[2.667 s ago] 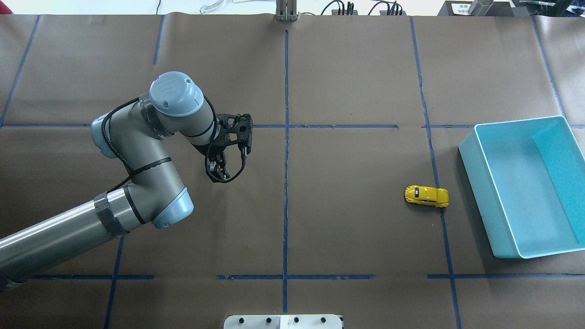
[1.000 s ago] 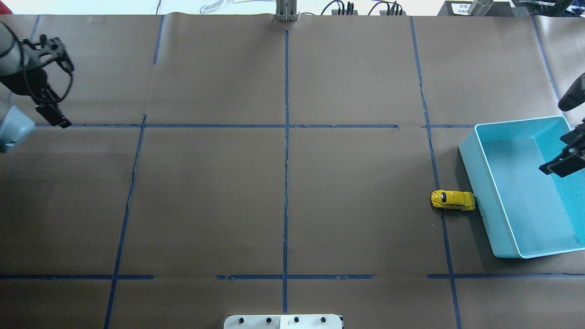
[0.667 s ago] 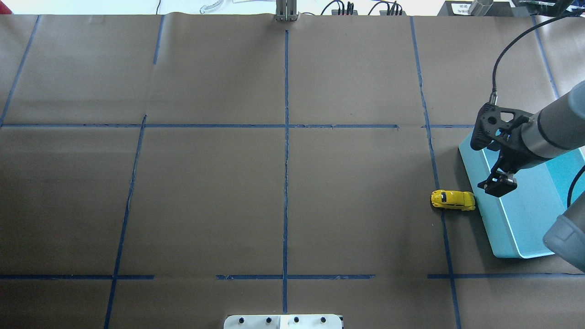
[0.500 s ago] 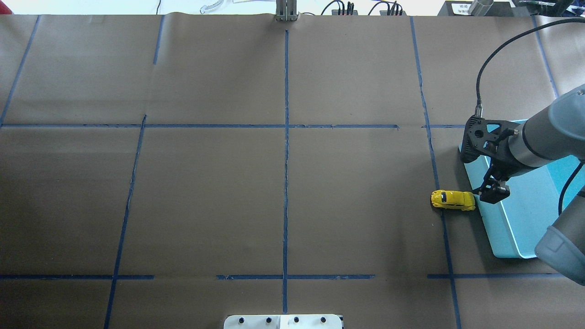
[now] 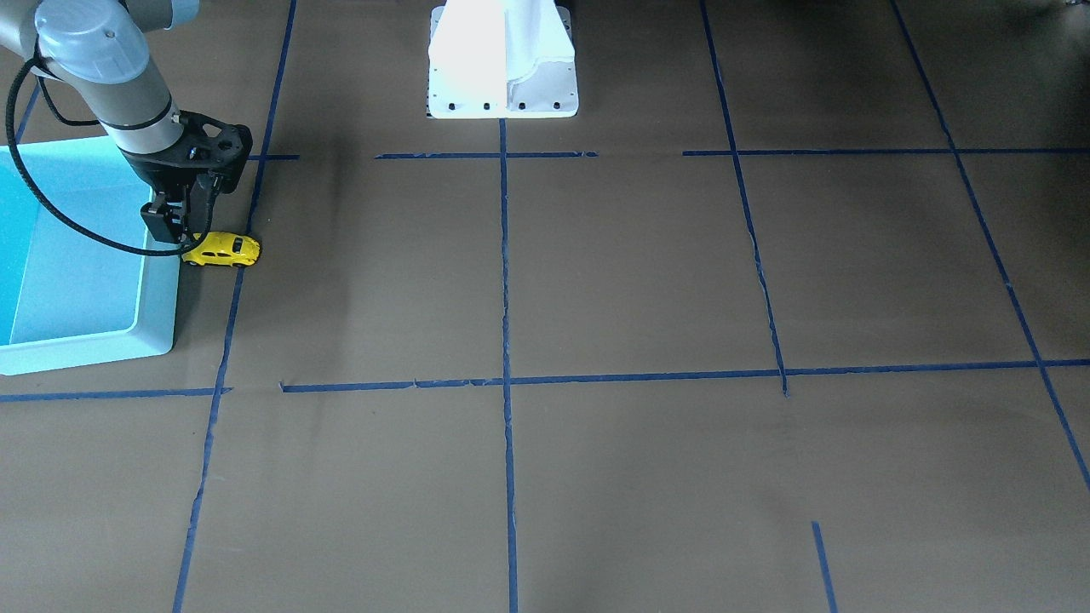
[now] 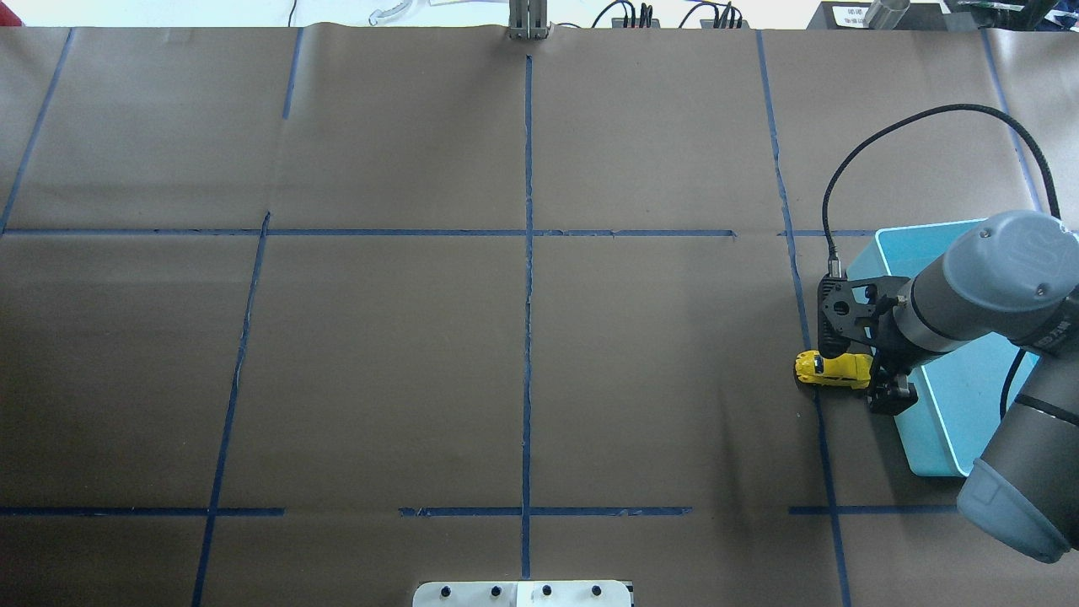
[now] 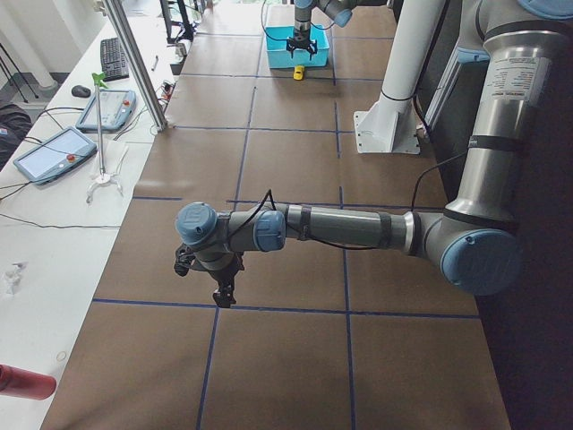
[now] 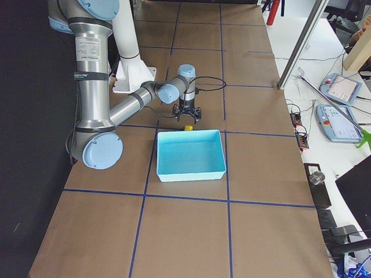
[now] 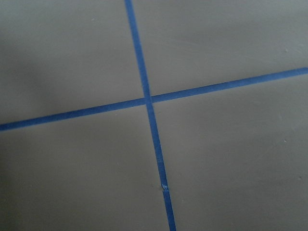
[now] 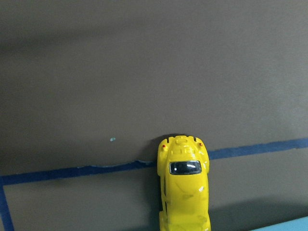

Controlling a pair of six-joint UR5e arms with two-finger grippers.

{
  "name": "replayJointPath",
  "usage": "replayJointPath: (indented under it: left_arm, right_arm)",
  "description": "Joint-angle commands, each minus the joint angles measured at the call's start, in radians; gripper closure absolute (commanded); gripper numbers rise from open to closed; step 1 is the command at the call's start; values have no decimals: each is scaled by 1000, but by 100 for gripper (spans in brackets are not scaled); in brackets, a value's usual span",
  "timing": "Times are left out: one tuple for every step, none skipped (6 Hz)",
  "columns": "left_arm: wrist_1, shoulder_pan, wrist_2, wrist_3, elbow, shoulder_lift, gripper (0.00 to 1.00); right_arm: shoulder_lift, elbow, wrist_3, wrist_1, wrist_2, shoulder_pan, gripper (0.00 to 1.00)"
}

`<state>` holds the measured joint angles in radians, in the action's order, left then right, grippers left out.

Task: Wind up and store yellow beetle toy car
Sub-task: 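Close the right gripper on the yellow car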

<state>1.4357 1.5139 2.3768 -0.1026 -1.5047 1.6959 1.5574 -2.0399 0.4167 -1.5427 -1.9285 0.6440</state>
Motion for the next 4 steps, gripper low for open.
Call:
replayJointPath:
  left_arm:
    - [2,0,-2,17,-2,-2,0]
    - [2,0,-2,15,3,-2,0]
    - [2,0,-2,15,9,-4,0]
    - [2,0,-2,15,9,-4,0]
  right_arm:
    - [-11,65,4,36,26,-32,0]
    - [-8,84,2,96,28,-30,0]
    - [-13,111,-4,102,28,-33,0]
    - [-16,109,-6,102,28,-32,0]
